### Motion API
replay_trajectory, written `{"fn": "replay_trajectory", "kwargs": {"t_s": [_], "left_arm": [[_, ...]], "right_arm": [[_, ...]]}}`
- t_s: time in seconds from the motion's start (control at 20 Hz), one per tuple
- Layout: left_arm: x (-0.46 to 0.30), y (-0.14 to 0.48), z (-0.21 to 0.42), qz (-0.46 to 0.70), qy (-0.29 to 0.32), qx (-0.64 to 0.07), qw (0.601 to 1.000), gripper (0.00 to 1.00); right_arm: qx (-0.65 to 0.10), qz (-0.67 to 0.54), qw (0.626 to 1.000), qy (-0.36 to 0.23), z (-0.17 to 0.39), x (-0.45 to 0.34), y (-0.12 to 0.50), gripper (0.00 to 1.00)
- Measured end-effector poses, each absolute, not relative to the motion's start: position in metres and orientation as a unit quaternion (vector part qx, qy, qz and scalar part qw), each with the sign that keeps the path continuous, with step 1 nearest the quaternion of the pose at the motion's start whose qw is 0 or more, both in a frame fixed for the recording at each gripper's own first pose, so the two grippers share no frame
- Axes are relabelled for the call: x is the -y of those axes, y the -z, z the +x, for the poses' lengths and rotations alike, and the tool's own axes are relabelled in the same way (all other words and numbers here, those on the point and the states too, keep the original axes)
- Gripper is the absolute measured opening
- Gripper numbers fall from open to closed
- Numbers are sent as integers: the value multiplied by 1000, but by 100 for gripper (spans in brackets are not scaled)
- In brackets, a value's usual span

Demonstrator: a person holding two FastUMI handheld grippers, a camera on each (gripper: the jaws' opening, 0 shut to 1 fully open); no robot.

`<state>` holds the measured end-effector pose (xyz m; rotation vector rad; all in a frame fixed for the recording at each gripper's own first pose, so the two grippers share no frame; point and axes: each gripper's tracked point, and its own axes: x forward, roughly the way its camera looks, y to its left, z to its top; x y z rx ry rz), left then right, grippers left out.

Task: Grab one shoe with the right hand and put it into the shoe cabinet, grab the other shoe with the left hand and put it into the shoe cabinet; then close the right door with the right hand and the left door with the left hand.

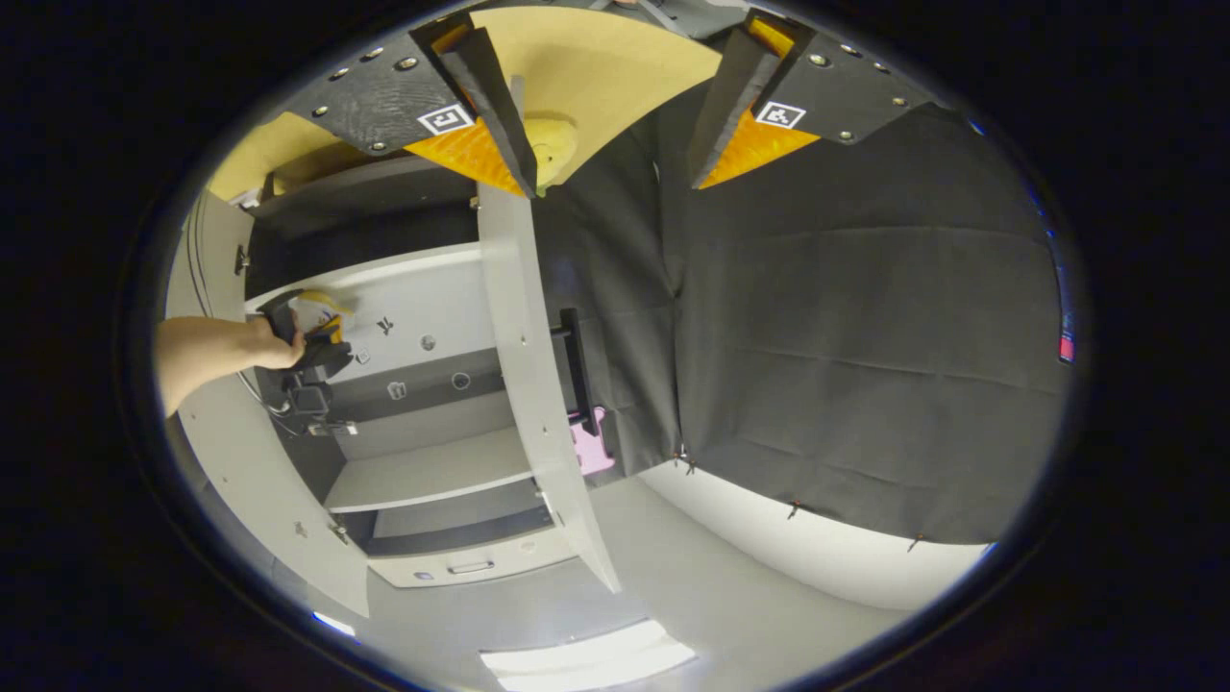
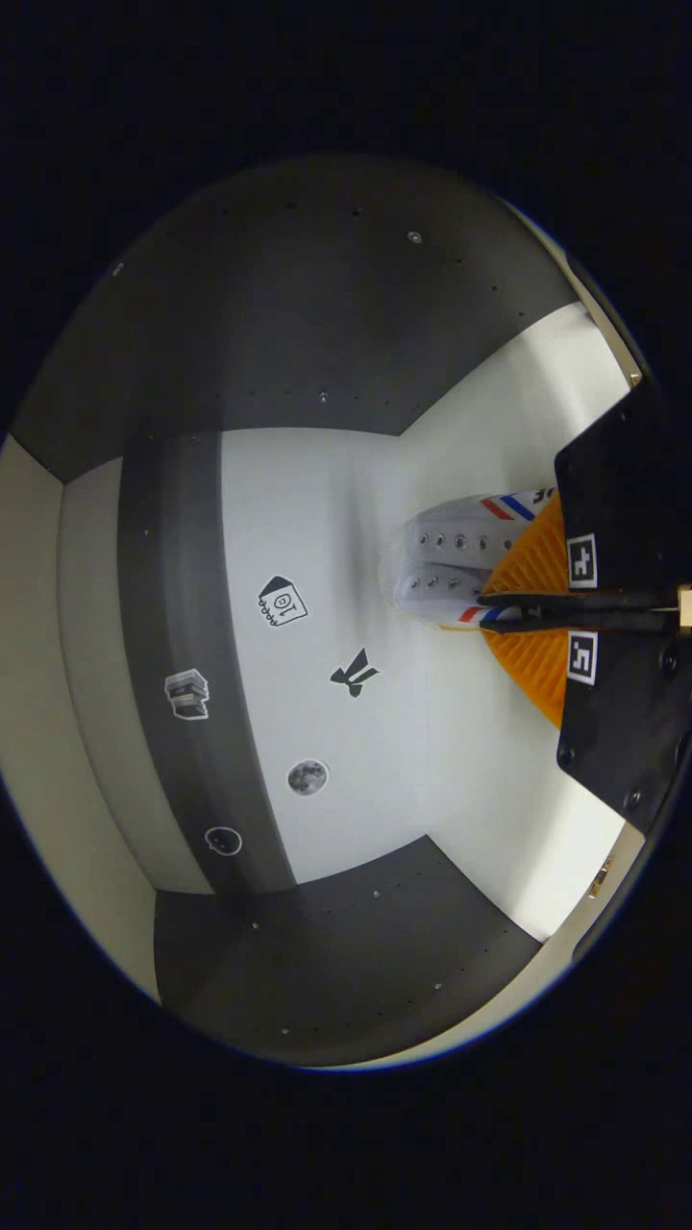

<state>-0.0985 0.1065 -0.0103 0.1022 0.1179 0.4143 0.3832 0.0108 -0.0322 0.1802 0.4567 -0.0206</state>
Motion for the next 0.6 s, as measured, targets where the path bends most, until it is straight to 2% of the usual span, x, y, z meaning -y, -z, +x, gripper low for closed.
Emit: {"fn": "replay_trajectory", "kwargs": {"t_s": [0.1,0.15,0.2,0.3,0.45,0.6], "left_arm": [[-102,17,-95,45,-197,-64,977,90],[-100,20,-93,40,-192,-66,978,90],[-97,21,-91,36,-187,-68,979,91],[-92,26,-85,30,-173,-70,982,91],[-78,29,-73,22,-145,-71,987,89],[-54,34,-61,12,-103,-74,992,90]], "right_arm": [[-221,90,971,3,378,-13,27,7],[-212,86,974,-4,377,-16,21,16],[-199,75,977,-4,372,-16,12,20],[-163,60,985,-10,359,-16,-12,39],[-95,48,994,-14,332,-16,-56,100],[-35,16,999,-7,290,-6,-93,99]]}}
